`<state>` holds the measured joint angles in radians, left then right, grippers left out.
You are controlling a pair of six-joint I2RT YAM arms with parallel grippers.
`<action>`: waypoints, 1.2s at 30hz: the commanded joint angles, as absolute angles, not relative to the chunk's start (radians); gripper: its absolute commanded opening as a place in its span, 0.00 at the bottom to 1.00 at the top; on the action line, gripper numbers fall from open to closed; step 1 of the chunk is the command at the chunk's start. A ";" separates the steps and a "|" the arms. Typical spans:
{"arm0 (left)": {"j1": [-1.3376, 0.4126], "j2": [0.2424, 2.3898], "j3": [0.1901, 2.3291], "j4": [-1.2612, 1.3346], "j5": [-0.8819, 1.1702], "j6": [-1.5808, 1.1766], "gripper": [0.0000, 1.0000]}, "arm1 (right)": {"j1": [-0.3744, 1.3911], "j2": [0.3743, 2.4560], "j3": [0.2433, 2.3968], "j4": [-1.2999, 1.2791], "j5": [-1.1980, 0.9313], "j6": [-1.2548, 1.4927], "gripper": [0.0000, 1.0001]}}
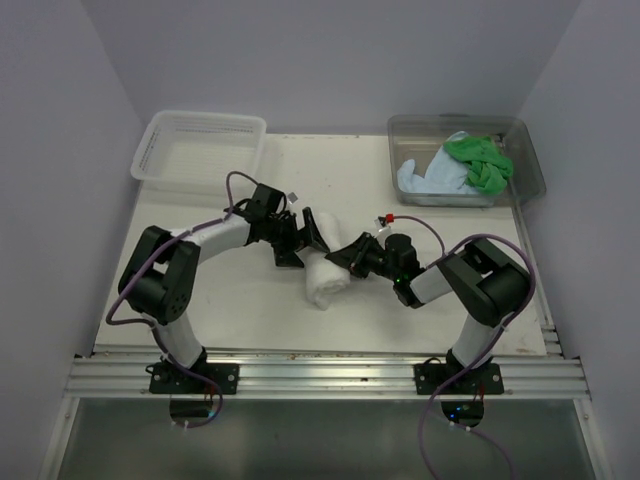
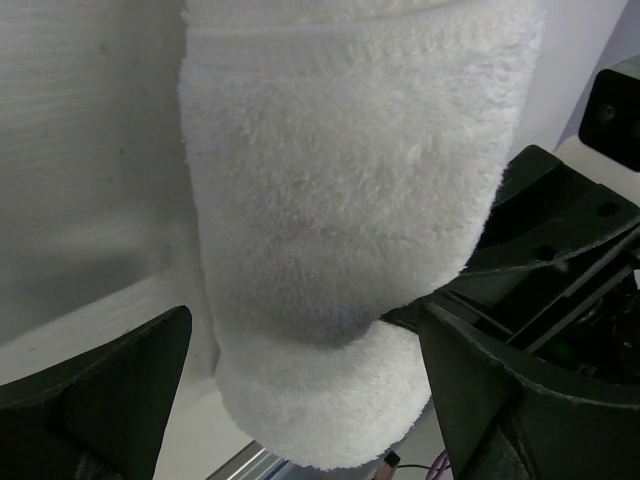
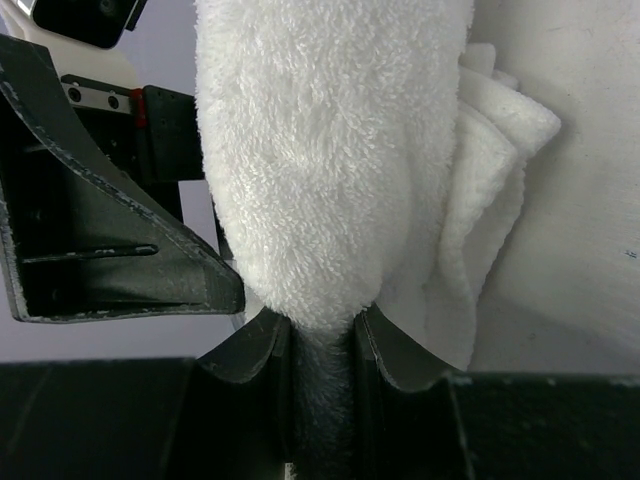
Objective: Roll the towels
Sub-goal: Roll the towel, then place the rolled towel into the container
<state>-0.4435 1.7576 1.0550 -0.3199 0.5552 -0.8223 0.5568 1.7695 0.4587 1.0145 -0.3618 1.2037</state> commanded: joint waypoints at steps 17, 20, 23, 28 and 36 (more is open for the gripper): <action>-0.486 1.842 1.040 -0.035 0.637 -1.092 0.79 | 0.610 1.760 0.486 0.832 -0.325 1.091 0.00; -0.492 1.851 1.063 -0.038 0.635 -1.104 0.66 | 0.641 1.711 0.531 0.694 -0.283 1.022 0.04; -0.494 1.850 1.089 -0.055 0.627 -1.100 0.52 | 0.689 1.655 0.597 0.508 -0.226 0.904 0.12; -0.489 1.842 1.144 -0.144 0.604 -1.034 0.38 | 0.698 1.540 0.633 0.327 -0.184 0.842 0.63; -0.462 1.809 1.111 -0.084 0.664 -0.977 0.29 | 0.681 1.272 0.641 0.069 -0.078 0.756 0.78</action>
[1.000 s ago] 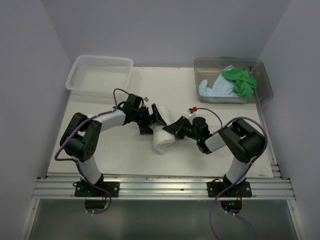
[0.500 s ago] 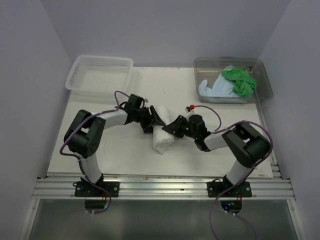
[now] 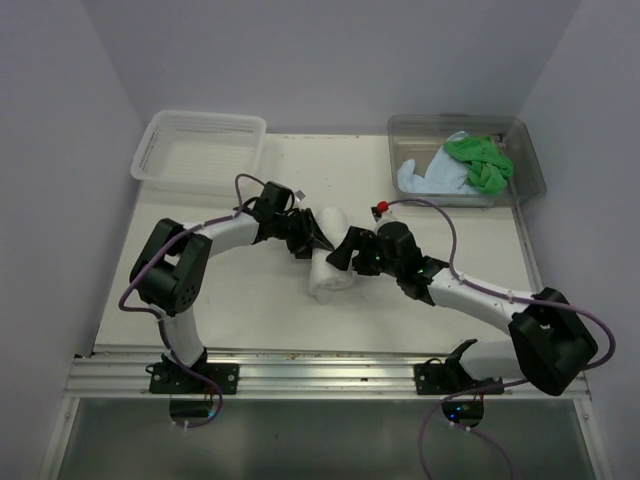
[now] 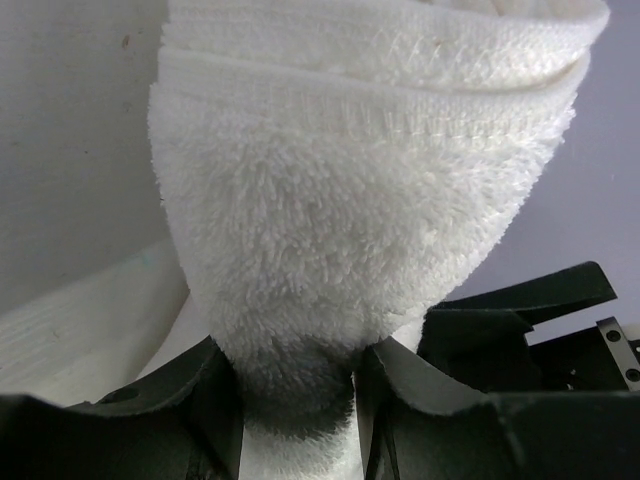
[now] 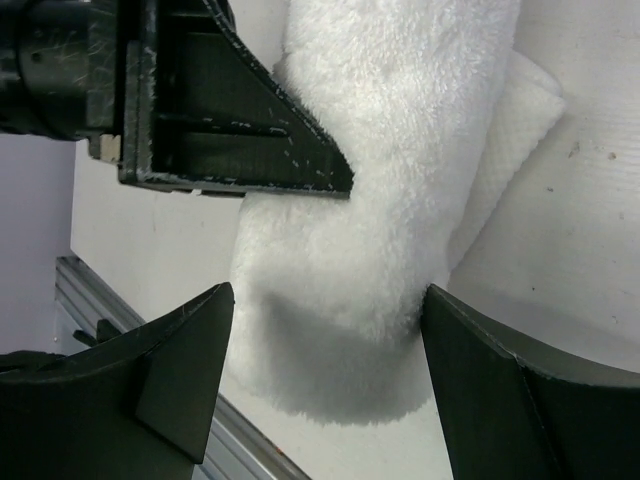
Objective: Roll the towels
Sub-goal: Place the rolled towel into the container
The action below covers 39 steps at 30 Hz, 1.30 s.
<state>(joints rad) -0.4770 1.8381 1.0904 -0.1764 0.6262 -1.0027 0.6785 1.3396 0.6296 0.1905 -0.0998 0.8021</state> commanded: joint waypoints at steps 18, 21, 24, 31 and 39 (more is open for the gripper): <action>-0.339 1.625 1.109 -0.071 0.653 -0.974 0.25 | 0.560 1.101 0.600 -0.061 -0.049 0.764 0.80; -0.282 1.566 1.115 -0.054 0.635 -0.979 0.25 | 0.554 1.097 0.597 -0.069 -0.055 0.761 0.80; -0.216 1.558 1.221 -0.118 0.612 -0.909 0.25 | 0.552 1.092 0.592 -0.071 -0.055 0.762 0.80; -0.004 1.640 1.517 -0.198 0.656 -0.839 0.24 | 0.552 1.092 0.607 -0.087 -0.057 0.741 0.80; 0.138 2.029 2.027 -0.348 0.834 -0.715 0.24 | 0.551 1.153 0.629 -0.090 -0.092 0.732 0.79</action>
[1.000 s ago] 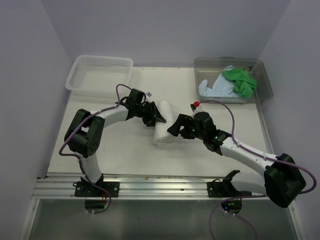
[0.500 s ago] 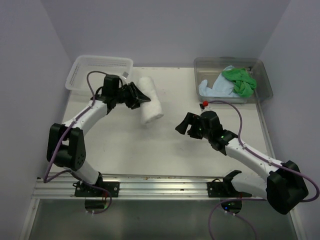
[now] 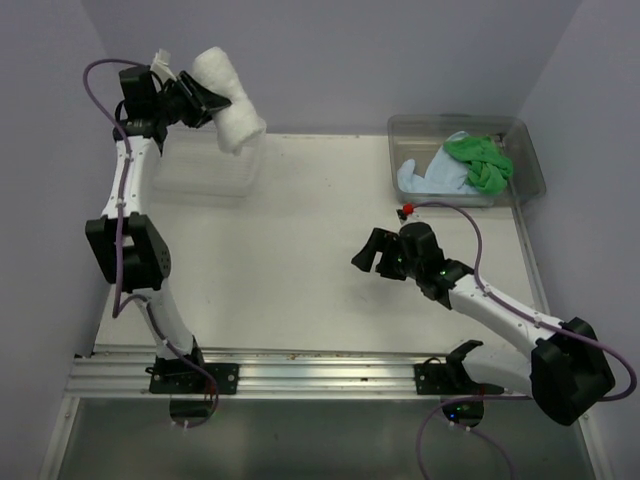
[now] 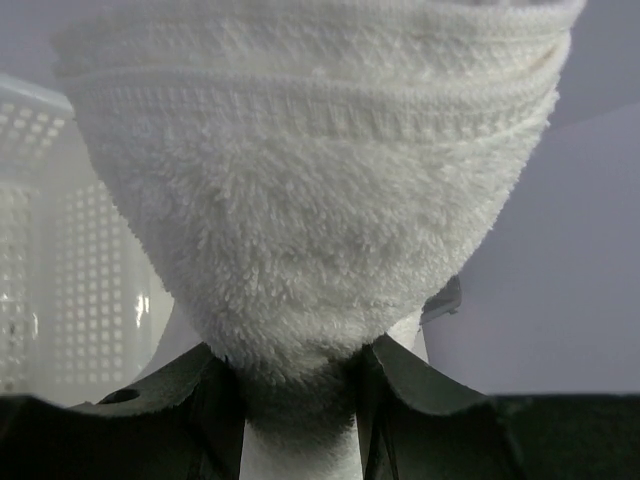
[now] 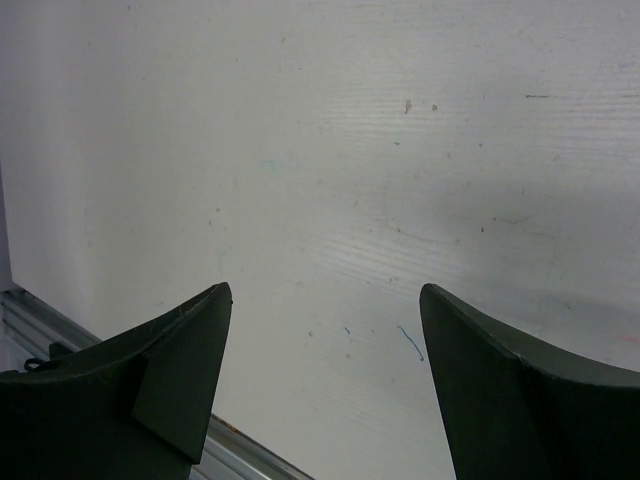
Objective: Roll the towels
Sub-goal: Place the rolled towel into the container
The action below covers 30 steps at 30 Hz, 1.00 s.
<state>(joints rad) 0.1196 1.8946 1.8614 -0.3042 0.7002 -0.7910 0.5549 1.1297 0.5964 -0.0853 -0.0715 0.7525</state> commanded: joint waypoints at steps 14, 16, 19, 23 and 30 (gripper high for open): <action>0.236 2.425 2.270 -0.278 1.086 -0.749 0.22 | 0.543 1.265 0.696 -0.112 -0.115 0.726 0.79; 0.236 2.428 2.270 -0.342 1.078 -0.697 0.22 | 0.545 1.281 0.701 -0.098 -0.123 0.730 0.79; 0.235 2.436 2.261 -0.471 1.028 -0.599 0.22 | 0.545 1.316 0.709 -0.078 -0.146 0.741 0.79; 0.232 2.413 2.195 -0.575 0.942 -0.513 0.21 | 0.545 1.354 0.721 -0.061 -0.176 0.736 0.79; 0.196 2.352 2.102 -0.661 0.833 -0.456 0.21 | 0.543 1.416 0.755 -0.046 -0.212 0.730 0.79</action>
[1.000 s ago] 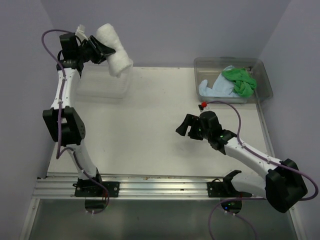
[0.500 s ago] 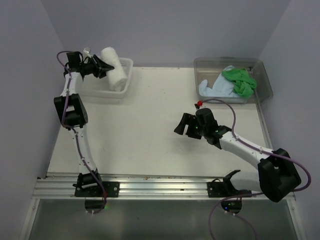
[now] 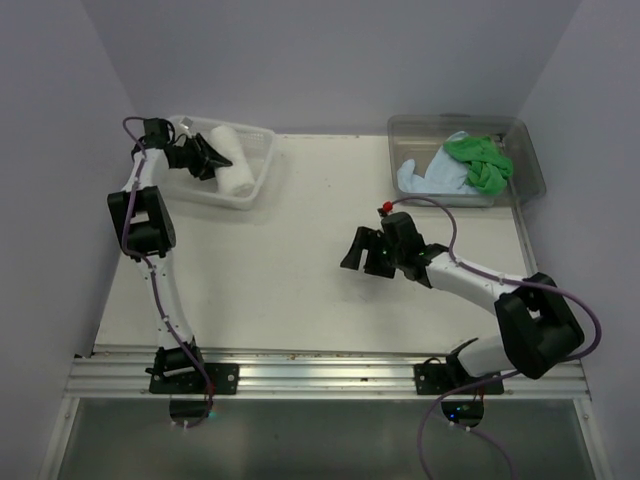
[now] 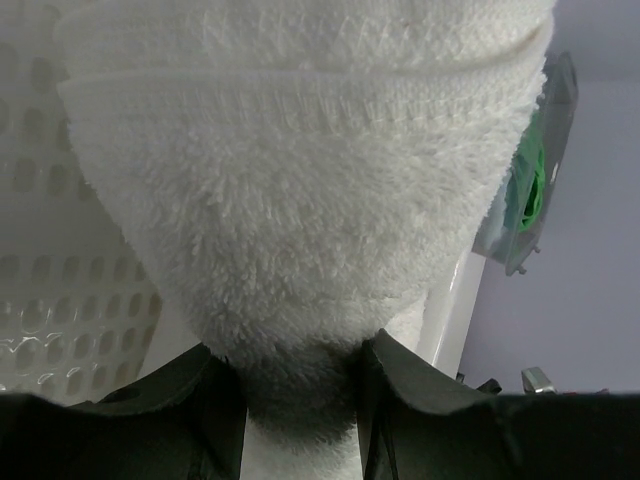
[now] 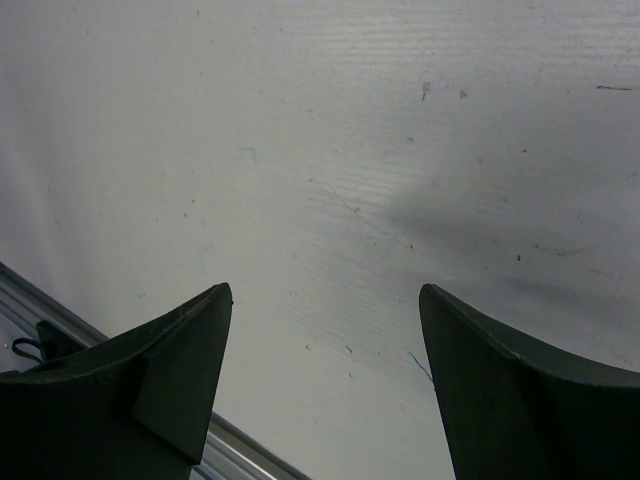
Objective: Roll the towels
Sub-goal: Place the rolled towel into the container
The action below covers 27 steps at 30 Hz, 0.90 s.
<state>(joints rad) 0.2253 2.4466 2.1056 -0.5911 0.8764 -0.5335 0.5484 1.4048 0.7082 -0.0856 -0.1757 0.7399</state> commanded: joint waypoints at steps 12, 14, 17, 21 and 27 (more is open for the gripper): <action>0.110 2.252 2.060 -0.693 0.718 -0.443 0.20 | 0.543 1.483 0.865 -0.009 -0.258 0.739 0.79; 0.110 2.232 2.046 -0.698 0.718 -0.436 0.20 | 0.545 1.529 0.920 0.032 -0.256 0.774 0.77; 0.110 2.200 1.996 -0.689 0.719 -0.433 0.20 | 0.546 1.661 1.041 0.130 -0.253 0.860 0.74; 0.113 2.166 1.941 -0.675 0.719 -0.433 0.20 | 0.548 1.886 1.254 0.247 -0.276 0.962 0.71; 0.120 2.160 1.941 -0.690 0.729 -0.428 0.20 | 0.564 2.089 1.526 0.278 -0.304 1.034 0.72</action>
<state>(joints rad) 0.1093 2.2368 1.9347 -0.6983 0.6979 -0.4503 0.5518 2.0399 1.4014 0.2077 -0.2771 0.9619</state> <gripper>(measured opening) 0.430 0.717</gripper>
